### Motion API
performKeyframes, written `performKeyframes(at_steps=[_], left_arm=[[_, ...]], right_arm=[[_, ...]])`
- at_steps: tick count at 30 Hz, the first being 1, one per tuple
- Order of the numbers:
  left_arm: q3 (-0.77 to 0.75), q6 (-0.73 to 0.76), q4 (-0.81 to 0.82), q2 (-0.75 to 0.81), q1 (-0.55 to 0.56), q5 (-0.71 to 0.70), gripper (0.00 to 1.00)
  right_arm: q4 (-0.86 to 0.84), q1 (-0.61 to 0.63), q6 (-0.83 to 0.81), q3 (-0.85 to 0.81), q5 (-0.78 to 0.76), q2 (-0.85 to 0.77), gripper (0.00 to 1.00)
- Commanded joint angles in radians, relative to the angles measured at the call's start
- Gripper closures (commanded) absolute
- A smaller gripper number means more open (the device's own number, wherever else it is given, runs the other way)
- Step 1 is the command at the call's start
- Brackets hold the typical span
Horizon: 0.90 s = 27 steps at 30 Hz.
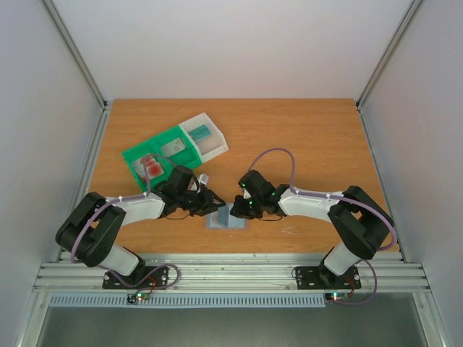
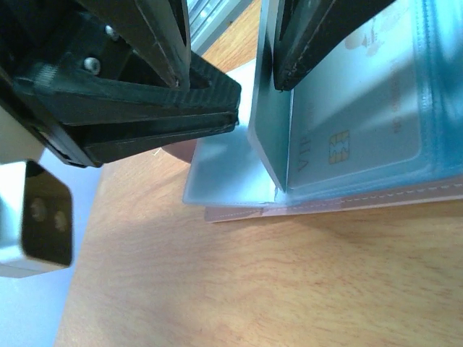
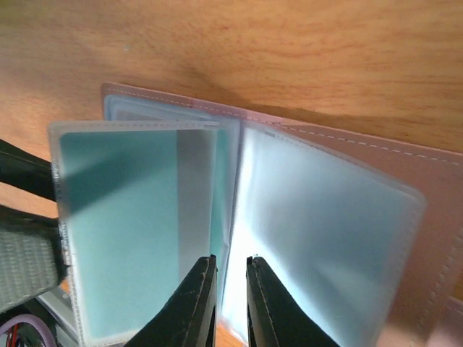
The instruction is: Take the credit cards out of the card holder
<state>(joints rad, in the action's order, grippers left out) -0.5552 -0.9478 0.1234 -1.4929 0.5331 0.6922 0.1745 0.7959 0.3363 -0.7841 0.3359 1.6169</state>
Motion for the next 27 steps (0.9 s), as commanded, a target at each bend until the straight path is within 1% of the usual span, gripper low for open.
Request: performKeyframes(at_steps=[1,5,6,12,16,21,27], left_arm=[[-0.019,-0.016,0.053,-0.005,0.020,0.008,0.67],[-0.026,-0.022,0.053,-0.006,0.031,0.005,0.66],[-0.032,-0.024,0.054,-0.011,0.042,0.002,0.66],[-0.073,-0.035,0.052,-0.030,0.086,-0.013,0.66],[-0.094,-0.038,0.054,-0.046,0.115,-0.021,0.66],[-0.090,-0.035,0.046,-0.046,0.119,-0.037,0.63],[-0.092,-0.002,-0.018,-0.026,0.118,-0.082,0.63]], right_arm=[[0.050,0.005,-0.023,0.017,-0.093,-0.066,0.86],[0.074,0.005,-0.029,0.038,-0.146,-0.124,0.86],[0.093,0.005,-0.032,0.054,-0.193,-0.169,0.86],[0.117,0.005,-0.033,0.080,-0.257,-0.261,0.86],[0.129,0.005,-0.033,0.083,-0.271,-0.289,0.86],[0.131,0.005,-0.031,0.083,-0.269,-0.297,0.86],[0.123,0.005,-0.033,0.079,-0.250,-0.295,0.86]])
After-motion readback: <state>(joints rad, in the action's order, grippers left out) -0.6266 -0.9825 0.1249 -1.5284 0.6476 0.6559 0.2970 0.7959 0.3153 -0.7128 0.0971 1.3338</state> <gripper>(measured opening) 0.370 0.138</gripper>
